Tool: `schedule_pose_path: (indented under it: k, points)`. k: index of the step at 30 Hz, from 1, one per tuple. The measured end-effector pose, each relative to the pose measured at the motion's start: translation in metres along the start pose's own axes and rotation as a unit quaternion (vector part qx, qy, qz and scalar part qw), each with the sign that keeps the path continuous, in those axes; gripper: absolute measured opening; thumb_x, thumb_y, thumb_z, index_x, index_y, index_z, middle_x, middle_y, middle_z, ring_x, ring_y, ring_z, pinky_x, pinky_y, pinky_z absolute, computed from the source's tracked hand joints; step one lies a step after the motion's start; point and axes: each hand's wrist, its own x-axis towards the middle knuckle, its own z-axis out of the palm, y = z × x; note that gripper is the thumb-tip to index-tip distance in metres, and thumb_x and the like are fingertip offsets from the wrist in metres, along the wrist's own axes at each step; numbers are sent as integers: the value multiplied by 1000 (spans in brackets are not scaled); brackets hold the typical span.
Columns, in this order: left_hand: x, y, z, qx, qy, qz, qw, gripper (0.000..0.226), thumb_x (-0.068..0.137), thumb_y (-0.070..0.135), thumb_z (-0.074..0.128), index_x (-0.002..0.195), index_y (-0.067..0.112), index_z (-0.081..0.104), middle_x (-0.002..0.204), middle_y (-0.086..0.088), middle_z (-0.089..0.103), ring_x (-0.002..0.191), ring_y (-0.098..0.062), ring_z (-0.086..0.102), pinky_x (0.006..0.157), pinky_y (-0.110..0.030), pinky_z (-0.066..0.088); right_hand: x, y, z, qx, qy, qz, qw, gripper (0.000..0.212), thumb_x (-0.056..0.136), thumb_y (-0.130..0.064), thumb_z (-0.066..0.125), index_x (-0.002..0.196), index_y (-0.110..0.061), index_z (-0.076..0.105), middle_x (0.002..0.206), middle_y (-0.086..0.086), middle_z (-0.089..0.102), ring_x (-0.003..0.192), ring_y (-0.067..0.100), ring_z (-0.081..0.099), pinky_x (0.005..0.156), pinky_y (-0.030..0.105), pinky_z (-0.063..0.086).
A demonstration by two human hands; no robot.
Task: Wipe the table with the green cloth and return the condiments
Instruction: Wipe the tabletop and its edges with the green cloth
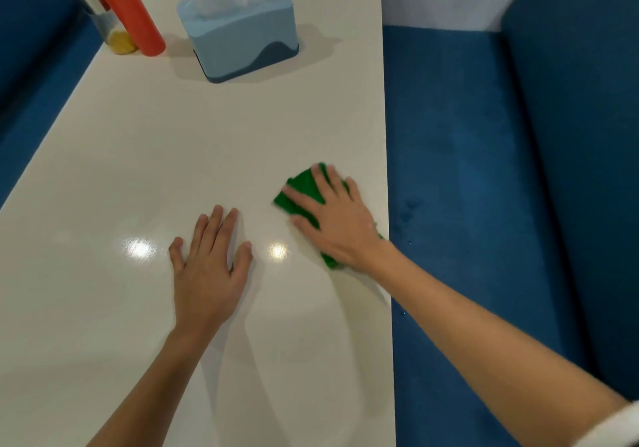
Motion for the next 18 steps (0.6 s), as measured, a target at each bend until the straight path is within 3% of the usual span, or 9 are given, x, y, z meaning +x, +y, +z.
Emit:
schedule_pose_path:
  k: [3, 5, 8, 12, 15, 18]
  points:
    - [0, -1, 0, 6, -2, 1, 1000, 58, 95, 50, 24, 150, 31, 28, 159, 7, 22, 146, -13, 18, 114, -47, 13, -54, -9, 6, 5, -23, -127, 992, 47, 99, -48, 26, 145, -43, 28, 157, 11, 21, 145, 31, 14, 114, 46, 11]
    - [0, -1, 0, 8, -2, 3, 1000, 58, 95, 50, 23, 150, 31, 27, 159, 7, 22, 146, -13, 17, 115, -47, 12, -66, 9, 2, 4, -47, -159, 986, 46, 98, -45, 25, 143, -44, 32, 157, 4, 23, 145, 24, 17, 114, 47, 11]
    - [2, -1, 1, 10, 0, 6, 1000, 57, 96, 49, 25, 149, 30, 28, 159, 6, 22, 146, -13, 17, 114, -47, 12, -34, 39, -11, 2, -6, -72, 997, 45, 98, -40, 25, 143, -45, 31, 157, 0, 22, 146, 17, 15, 113, 52, 7]
    - [0, -3, 3, 28, -1, 12, 1000, 56, 97, 47, 25, 150, 29, 27, 159, 4, 23, 146, -16, 18, 114, -48, 13, 22, 53, -19, -2, 10, 67, 998, 47, 101, -33, 26, 147, -43, 24, 159, 4, 14, 147, 20, 5, 114, 55, 0]
    - [2, -3, 1, 36, -11, 15, 999, 56, 98, 46, 23, 151, 27, 25, 159, 1, 21, 146, -18, 18, 114, -50, 13, 25, 48, -16, 0, 4, 86, 996, 47, 101, -33, 24, 148, -40, 21, 159, 8, 11, 147, 23, 4, 116, 52, 2]
    - [0, -3, -4, 23, -42, 20, 999, 55, 101, 43, 22, 152, 26, 20, 161, 0, 15, 148, -19, 11, 115, -51, 7, -1, 39, -10, 15, 11, 54, 998, 47, 101, -32, 26, 148, -38, 26, 159, 10, 14, 147, 25, 6, 116, 48, 4]
